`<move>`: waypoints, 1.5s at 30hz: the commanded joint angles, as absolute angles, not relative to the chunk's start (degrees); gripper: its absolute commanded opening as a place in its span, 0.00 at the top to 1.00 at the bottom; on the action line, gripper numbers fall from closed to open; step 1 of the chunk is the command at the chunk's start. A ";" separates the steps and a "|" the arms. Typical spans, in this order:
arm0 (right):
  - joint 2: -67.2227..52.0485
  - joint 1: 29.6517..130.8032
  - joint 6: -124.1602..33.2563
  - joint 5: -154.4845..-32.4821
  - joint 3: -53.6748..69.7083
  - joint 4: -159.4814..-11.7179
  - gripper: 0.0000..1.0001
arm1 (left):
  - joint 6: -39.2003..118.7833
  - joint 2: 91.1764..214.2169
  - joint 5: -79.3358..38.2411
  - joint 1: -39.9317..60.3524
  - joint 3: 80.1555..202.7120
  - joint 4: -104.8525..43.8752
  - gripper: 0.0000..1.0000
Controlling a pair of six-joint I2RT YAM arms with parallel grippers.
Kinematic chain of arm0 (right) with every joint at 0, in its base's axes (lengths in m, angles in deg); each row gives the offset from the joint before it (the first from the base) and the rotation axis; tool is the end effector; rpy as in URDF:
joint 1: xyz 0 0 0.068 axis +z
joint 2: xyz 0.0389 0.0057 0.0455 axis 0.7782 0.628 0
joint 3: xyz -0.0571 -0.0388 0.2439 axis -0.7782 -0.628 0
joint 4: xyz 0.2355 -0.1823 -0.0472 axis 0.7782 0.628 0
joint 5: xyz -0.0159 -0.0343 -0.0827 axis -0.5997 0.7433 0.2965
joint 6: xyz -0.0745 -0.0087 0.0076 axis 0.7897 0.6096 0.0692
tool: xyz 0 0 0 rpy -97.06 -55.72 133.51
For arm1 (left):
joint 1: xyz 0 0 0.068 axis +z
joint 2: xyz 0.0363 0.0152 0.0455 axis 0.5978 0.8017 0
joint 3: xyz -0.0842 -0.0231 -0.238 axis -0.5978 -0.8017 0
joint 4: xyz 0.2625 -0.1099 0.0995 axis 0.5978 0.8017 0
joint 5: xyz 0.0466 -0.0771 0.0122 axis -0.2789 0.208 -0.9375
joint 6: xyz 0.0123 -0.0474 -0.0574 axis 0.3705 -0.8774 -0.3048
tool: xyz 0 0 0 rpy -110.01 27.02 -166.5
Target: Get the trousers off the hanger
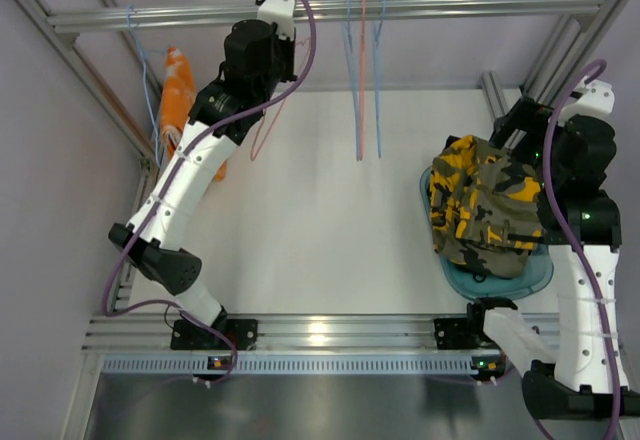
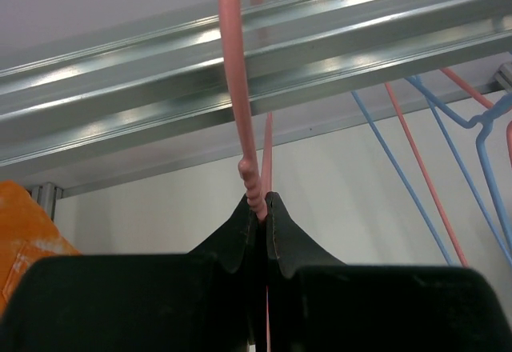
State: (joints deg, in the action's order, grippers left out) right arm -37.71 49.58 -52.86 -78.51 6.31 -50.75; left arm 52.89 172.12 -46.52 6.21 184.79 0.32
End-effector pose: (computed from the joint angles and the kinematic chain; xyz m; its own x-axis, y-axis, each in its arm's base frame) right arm 0.2411 -0.0146 0.4408 -0.1722 0.2485 -0.9532 0.1993 0.9564 0.2133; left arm 0.3729 -0.1973 0.4954 -0.1140 0.0965 -0.9888 0.2270 0.9715 0.0686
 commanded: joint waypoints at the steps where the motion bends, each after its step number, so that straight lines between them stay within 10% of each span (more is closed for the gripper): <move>1: -39.45 49.69 -53.40 -80.30 6.83 -52.00 0.01 | 54.71 172.73 -49.90 5.42 188.79 -3.34 1.00; 34: -41.91 49.69 -53.40 -80.74 4.37 -50.34 0.01 | 56.12 183.37 -45.51 2.52 191.52 -5.53 0.95; 45: -42.79 49.69 -53.32 -80.92 3.84 -49.90 0.01 | 56.03 179.60 -46.56 1.99 188.54 -5.36 0.45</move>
State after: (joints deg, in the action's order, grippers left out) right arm -41.97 49.58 -52.83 -80.19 4.24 -49.51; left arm 55.95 183.59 -45.76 1.90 189.55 -3.50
